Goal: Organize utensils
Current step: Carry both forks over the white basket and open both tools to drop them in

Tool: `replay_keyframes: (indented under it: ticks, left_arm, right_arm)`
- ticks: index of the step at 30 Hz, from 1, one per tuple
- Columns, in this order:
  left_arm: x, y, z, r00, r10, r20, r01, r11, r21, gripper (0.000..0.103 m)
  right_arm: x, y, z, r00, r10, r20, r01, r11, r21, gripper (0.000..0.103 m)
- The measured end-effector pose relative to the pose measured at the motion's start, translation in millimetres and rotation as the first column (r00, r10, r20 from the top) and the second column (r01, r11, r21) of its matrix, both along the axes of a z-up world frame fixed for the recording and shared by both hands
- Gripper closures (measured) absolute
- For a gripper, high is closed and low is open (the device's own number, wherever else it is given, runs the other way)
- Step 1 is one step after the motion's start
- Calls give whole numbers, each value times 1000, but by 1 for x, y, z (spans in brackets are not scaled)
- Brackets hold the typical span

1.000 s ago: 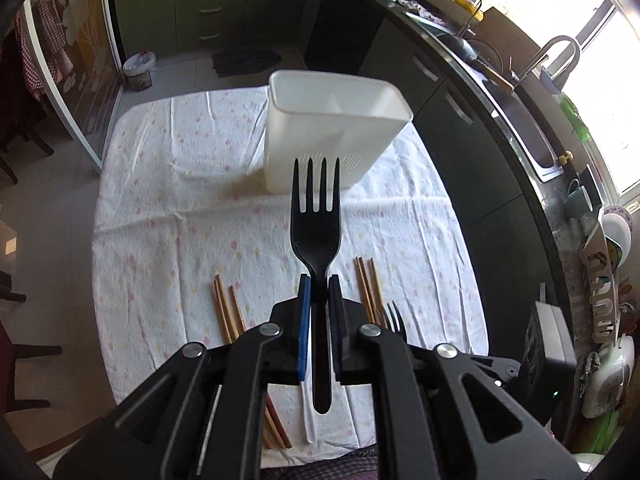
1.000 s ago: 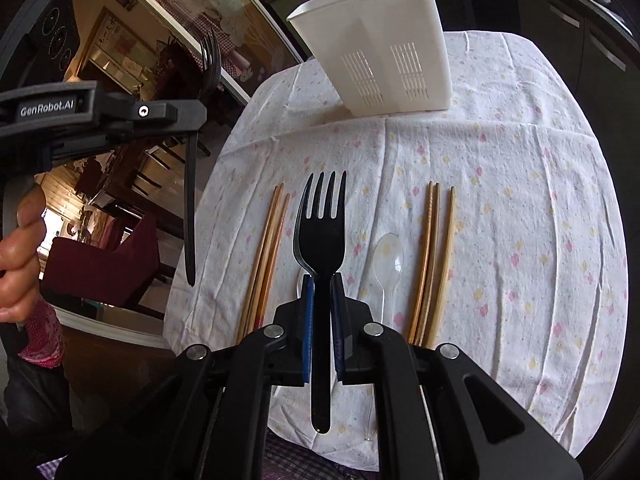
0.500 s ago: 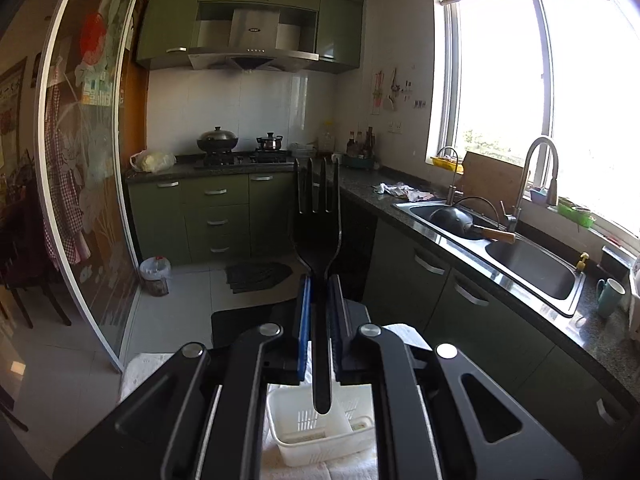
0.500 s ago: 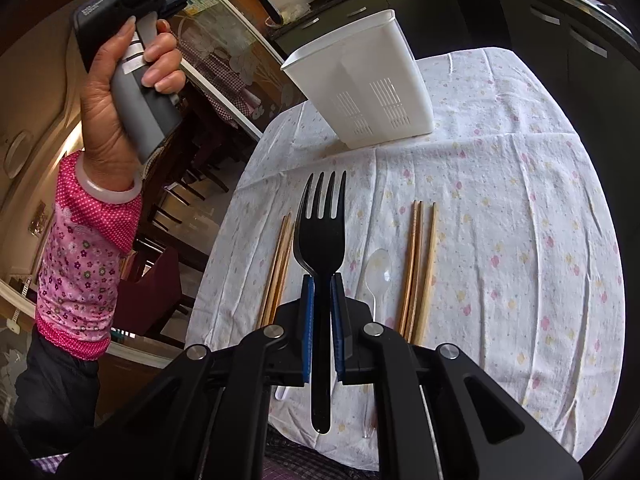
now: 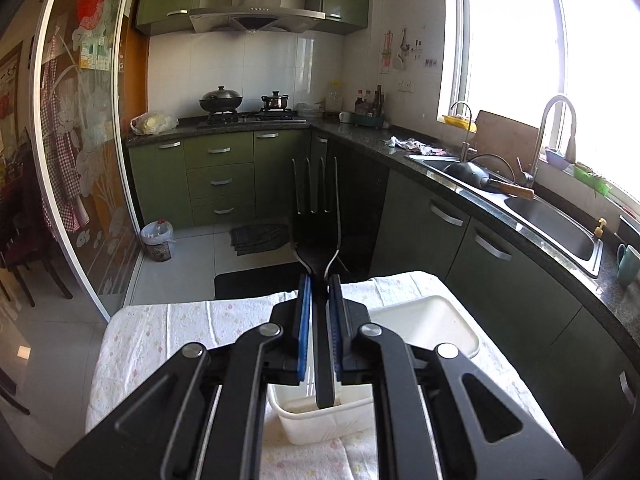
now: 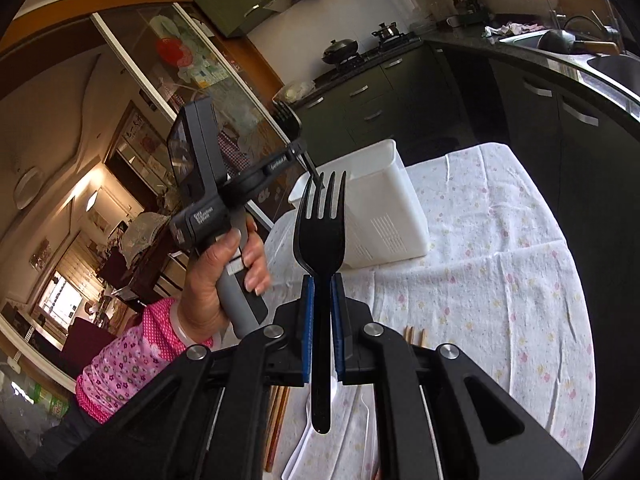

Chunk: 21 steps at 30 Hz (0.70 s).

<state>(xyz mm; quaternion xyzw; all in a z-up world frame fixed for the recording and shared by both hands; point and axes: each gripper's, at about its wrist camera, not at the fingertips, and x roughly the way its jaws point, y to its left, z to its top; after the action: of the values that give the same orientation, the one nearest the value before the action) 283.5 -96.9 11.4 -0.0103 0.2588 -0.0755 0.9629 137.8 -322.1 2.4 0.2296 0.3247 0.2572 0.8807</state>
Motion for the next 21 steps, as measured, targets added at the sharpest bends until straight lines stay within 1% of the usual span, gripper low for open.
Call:
replay_keyframes:
  ticks: [4,7,12,15,18,21]
  left_arm:
    - [-3,5,-12,1000,16,-21,-16,1000,4,94]
    - [-6,9,-12,999,18,-27,-18,1000,2,94]
    - [-18,22,-2,1000,24,-14,-24,999,-36,92]
    - [-28,31,5,1000,24,3,-24,998,-53,88]
    - [-37,37,10,1000,16,10,-15,998,-61,88]
    - [-41,40,11,1000,11,8,-10,998,-67,88]
  right_arm:
    - [36,5,29,995,-59,79,58,998,16,94]
    - [66,10,45,985,-119,129,116,993,28,94]
    - [117,19,56,950,-233,209,232,972,28,94]
    - [143,30,55,923,-269,274,283,959,-11,94]
    - [164,43,41,923,-259,285,289,955,-67,94]
    - [176,59,21,928,-228,296,277,951,-137,94]
